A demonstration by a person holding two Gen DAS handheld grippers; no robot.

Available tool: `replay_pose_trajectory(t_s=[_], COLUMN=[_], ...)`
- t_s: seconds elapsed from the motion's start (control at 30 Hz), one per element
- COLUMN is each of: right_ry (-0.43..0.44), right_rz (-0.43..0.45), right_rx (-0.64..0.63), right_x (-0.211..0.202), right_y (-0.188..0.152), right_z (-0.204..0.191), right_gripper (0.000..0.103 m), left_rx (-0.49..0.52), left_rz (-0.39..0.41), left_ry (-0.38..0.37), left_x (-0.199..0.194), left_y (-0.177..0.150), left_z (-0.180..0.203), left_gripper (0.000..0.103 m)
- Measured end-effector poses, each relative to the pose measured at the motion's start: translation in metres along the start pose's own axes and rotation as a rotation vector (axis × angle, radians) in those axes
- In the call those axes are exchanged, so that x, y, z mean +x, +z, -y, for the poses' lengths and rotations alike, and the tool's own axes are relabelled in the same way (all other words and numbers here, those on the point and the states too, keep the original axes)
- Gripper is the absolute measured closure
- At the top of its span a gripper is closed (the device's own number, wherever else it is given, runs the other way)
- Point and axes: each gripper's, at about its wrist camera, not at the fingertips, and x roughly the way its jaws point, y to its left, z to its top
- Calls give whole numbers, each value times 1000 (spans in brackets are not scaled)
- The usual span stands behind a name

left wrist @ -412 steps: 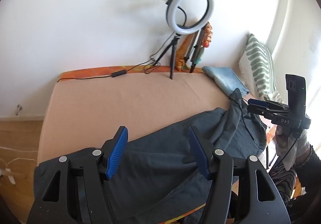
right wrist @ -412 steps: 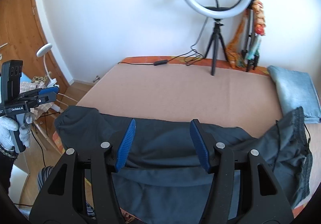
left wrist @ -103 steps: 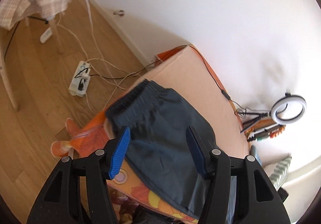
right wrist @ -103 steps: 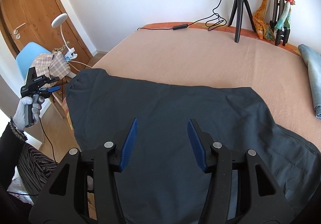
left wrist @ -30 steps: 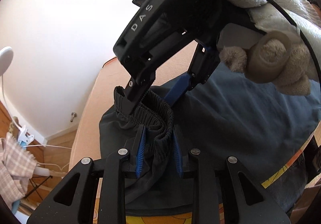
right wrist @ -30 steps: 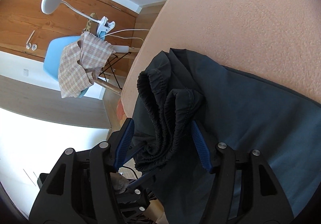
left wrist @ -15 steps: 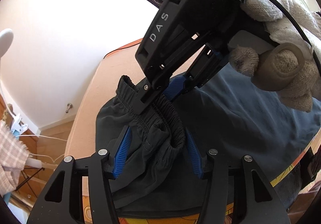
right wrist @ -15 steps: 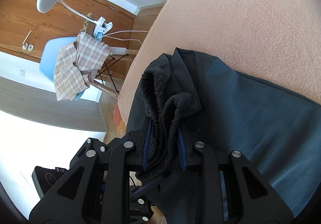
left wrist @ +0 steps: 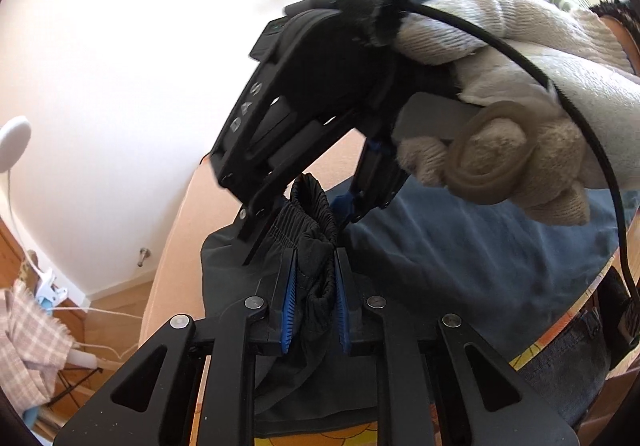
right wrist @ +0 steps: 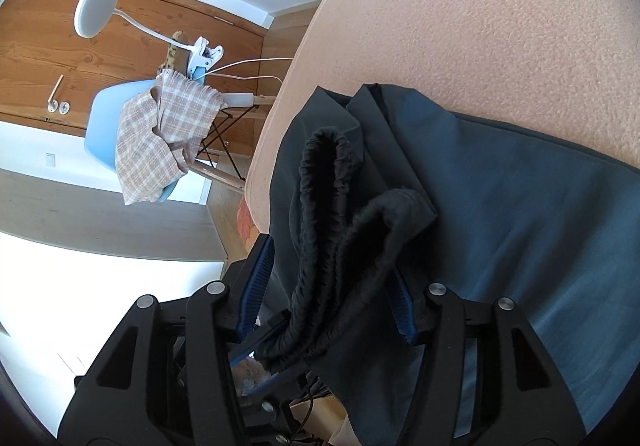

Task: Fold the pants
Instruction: 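Grasp the waistband with the right gripper while the left gripper releases it, then carry the waistband with the right gripper over onto the pant legs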

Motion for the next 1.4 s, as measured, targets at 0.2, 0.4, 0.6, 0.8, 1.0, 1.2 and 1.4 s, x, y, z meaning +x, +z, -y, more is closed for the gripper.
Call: replay_pose_trajectory(t_s=[0.2,0.4,0.6,0.8,1.0,1.2,1.4], right_ry=[-99,-123,-138,-177,-183,-221,-266], right_rz=[62,151,201,245,279,284,307], right_rx=[-22,-43,-7,35,119,158,178], right_x=[-24,-74,-127,-174,-209,-232,-252], right_y=[-15,-37,-54,-85,-109,-126,-141], right_z=[-1,7,33,60,99,126,141], right_gripper=[79,84,85,85,85,85,85], left_rx=[-27,-58,-72,-41,-39,-69,-129], left_rz=[8,54,86,93,27,5,-37], left_ry=[-67,-144,-251,-363,-533,-571,-392], left_x=[-4,-17,-27,-30,-30,-56,-26], left_y=[0,24,51,72,85,77,90], left_z=[15,42,69,108,114,92,64], left_gripper=[88,88,88,87,82,75,75])
